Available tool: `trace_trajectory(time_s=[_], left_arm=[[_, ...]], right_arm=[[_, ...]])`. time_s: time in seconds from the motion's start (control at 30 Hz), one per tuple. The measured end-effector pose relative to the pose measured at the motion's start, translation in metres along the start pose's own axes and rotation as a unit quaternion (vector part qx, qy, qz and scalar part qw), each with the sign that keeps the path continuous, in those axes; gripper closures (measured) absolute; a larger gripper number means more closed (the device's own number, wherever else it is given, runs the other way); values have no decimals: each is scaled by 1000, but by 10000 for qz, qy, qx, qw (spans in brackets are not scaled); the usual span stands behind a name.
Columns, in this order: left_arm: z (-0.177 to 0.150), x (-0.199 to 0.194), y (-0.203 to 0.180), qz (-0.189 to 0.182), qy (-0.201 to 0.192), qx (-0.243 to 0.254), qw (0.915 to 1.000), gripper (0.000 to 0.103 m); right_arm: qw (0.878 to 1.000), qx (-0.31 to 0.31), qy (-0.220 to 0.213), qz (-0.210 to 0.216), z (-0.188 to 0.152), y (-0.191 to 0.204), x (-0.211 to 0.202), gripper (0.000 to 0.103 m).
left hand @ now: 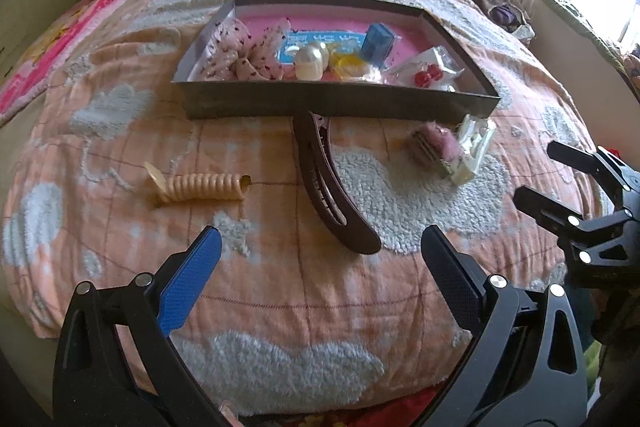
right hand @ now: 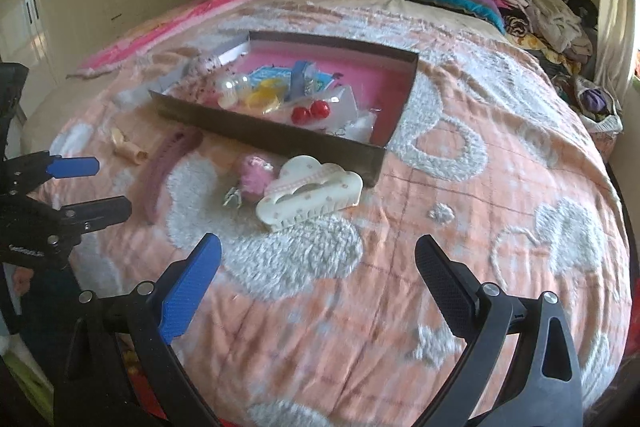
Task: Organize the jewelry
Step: 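Grasp the brown claw hair clip with the left tool while the right tool grasps the white cloud clip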
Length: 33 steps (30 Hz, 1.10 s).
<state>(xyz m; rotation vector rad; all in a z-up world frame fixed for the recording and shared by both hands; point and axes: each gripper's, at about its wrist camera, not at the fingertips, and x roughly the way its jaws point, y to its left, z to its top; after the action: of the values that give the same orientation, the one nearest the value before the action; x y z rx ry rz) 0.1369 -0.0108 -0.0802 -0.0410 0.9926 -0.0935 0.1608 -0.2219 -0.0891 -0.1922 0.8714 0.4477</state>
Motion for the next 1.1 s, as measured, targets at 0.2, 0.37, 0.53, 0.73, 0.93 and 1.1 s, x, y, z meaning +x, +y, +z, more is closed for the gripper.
trace_trajectory(time_s=[0.2, 0.37, 0.53, 0.73, 0.93, 1.1], left_arm=[[2, 14, 0, -21, 107, -21, 9999, 10], [5, 22, -2, -21, 138, -14, 9999, 10], [8, 31, -2, -59, 198, -48, 9998, 10], [13, 43, -4, -79, 249, -145, 9996, 18], [17, 51, -10, 42, 237, -81, 9997, 43], [18, 49, -17, 148, 141, 64, 9998, 80]], right_arm=[[9997, -109, 220, -14, 10, -6, 34, 6], [9993, -67, 300, 194, 18, -7, 52, 6], [9992, -44, 315, 258, 22, -4, 62, 7], [9987, -192, 259, 388, 24, 1, 64, 25], [9985, 18, 205, 501, 16, -6, 50, 26], [9983, 327, 113, 479, 5, -18, 28, 26]])
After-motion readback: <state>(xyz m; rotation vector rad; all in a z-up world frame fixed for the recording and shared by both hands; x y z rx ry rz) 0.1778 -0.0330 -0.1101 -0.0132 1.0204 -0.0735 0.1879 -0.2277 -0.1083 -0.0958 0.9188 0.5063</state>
